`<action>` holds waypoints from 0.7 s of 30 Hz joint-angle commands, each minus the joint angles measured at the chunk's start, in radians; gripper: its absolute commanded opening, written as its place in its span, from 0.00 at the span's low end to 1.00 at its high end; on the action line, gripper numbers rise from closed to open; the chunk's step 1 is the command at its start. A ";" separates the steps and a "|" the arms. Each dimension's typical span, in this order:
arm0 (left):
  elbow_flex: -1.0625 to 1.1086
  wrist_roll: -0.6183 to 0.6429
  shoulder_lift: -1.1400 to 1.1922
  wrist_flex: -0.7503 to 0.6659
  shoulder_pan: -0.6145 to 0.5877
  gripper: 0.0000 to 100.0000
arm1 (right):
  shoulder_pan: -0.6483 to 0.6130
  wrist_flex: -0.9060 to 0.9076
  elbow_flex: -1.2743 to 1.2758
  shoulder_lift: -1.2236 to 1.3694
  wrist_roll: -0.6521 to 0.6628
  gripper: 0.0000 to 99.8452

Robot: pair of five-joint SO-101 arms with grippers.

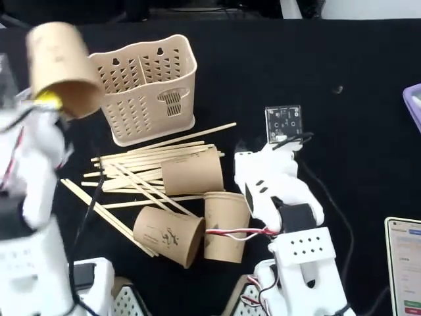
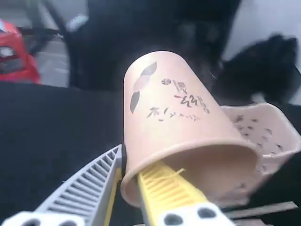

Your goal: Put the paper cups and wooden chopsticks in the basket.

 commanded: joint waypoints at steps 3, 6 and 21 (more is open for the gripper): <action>-0.386 0.133 0.356 0.084 0.209 0.03 | -0.012 -0.029 0.004 -0.027 0.011 0.13; -0.639 0.138 0.532 0.219 0.280 0.03 | -0.012 -0.029 0.004 -0.027 0.011 0.13; -1.423 0.141 1.151 0.615 0.403 0.03 | -0.012 -0.029 0.007 -0.024 0.018 0.13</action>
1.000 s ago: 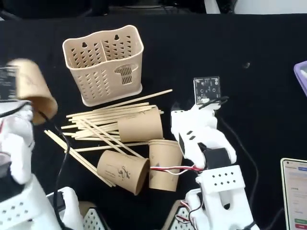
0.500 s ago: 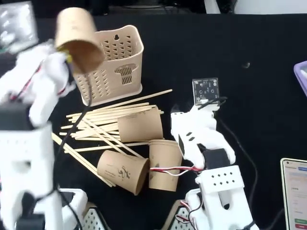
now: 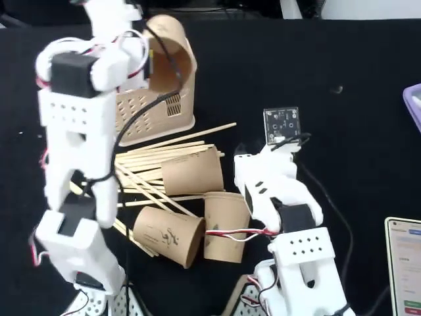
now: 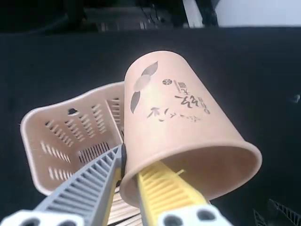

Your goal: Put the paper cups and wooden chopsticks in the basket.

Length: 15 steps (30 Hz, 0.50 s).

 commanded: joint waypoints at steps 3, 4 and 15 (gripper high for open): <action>-0.119 0.011 0.021 0.031 0.013 0.03 | -0.012 -0.029 -0.002 -0.022 0.012 0.13; -0.105 0.011 0.015 0.031 0.013 0.03 | -0.012 -0.029 -0.002 -0.022 0.012 0.13; 0.053 0.002 -0.011 0.028 -0.012 0.03 | -0.012 -0.029 -0.002 -0.022 0.012 0.13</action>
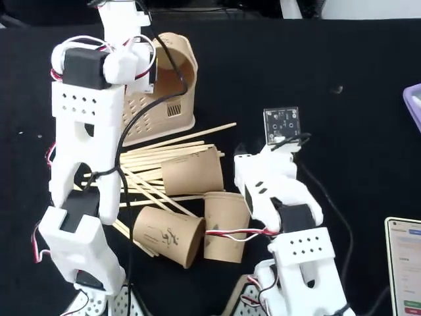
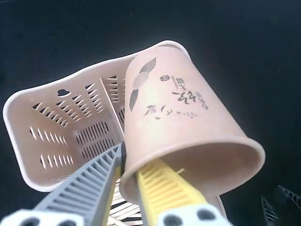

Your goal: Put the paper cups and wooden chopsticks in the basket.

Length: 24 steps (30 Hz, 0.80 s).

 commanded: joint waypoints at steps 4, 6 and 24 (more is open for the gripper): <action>-0.002 0.000 -0.048 0.000 -0.033 0.03 | -0.012 -0.029 -0.002 -0.021 0.012 0.13; -0.002 0.000 -0.048 0.000 -0.035 0.03 | -0.012 -0.028 -0.002 -0.021 0.012 0.13; -0.001 0.009 -0.058 -0.252 -0.036 0.24 | -0.012 -0.028 0.012 -0.027 0.014 0.13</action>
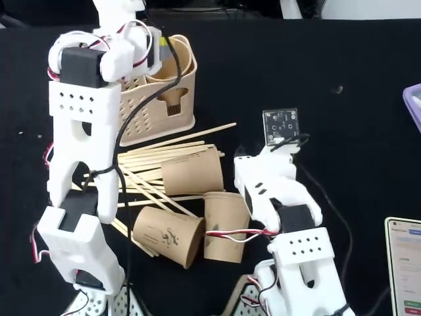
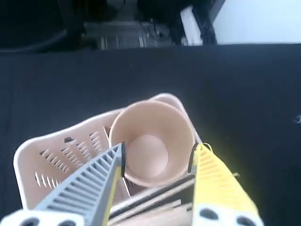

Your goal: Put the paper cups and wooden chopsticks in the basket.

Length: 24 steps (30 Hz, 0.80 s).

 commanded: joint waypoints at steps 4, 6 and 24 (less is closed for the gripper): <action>-0.041 0.003 -0.086 0.055 -0.013 0.25 | -0.012 -0.028 -0.004 -0.027 0.014 0.13; -0.056 0.003 -0.098 0.117 -0.012 0.25 | -0.012 -0.028 -0.004 -0.027 0.014 0.13; 0.671 -0.069 -0.735 0.196 -0.150 0.25 | -0.292 0.150 -0.097 -0.021 0.006 0.23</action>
